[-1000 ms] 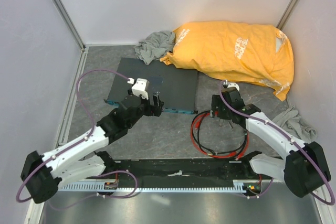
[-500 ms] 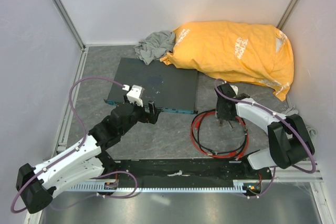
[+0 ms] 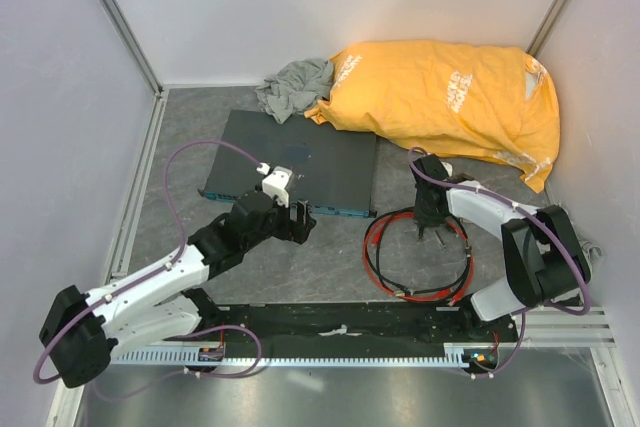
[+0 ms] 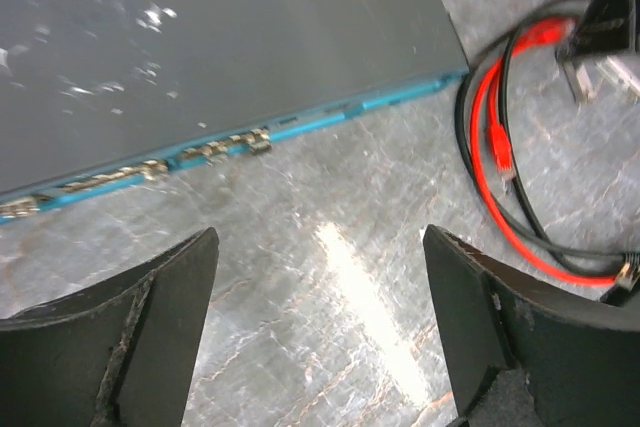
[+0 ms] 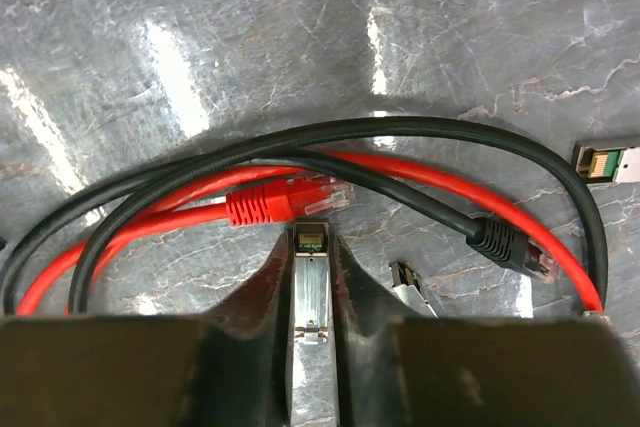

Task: Insert the plug into the switch port
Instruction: Pick up the plug from the center of the board.

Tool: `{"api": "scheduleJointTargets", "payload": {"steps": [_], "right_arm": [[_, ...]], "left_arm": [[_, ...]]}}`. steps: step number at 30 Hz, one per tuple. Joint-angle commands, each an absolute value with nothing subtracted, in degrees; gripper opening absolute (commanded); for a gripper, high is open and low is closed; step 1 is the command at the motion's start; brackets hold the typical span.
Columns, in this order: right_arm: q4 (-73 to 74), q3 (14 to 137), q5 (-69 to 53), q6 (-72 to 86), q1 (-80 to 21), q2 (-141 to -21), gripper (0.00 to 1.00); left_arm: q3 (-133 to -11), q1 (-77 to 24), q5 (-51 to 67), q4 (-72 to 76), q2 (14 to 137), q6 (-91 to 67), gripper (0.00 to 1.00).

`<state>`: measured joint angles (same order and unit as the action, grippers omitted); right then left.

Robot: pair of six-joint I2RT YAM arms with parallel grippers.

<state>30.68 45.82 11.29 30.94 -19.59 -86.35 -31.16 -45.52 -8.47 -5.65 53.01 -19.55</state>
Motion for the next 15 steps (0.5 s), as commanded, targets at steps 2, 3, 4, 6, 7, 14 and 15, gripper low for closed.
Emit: {"api": "scheduleJointTargets", "payload": {"steps": [2, 3, 4, 6, 7, 14, 15], "right_arm": [[31.5, 45.8, 9.8, 31.6, -19.3, -84.6, 0.07], [32.2, 46.0, 9.5, 31.8, -19.3, -84.1, 0.04], [33.6, 46.1, 9.6, 32.6, -19.2, -83.7, 0.02], [36.3, 47.8, 11.4, 34.7, -19.3, -82.9, 0.0], [39.1, 48.5, 11.9, 36.3, -19.3, -82.7, 0.0], [42.9, 50.1, 10.5, 45.6, -21.0, -77.2, 0.0], [42.8, 50.0, 9.8, 46.8, -21.9, -76.6, 0.0]], "left_arm": [[-35.8, -47.4, -2.6, -3.4, 58.8, -17.4, 0.87], [-36.5, -48.8, -2.5, -3.3, 59.7, -17.5, 0.87], [-37.1, -49.5, -2.6, -2.9, 60.6, -17.8, 0.87], [-39.4, -52.1, -2.8, -1.7, 64.1, -18.1, 0.87], [-40.2, -53.0, -3.4, -1.1, 65.5, -18.6, 0.87], [-49.1, -61.1, -8.1, 4.8, 77.9, -19.9, 0.87], [-49.8, -62.8, -8.8, 6.5, 79.0, -19.9, 0.86]]}}
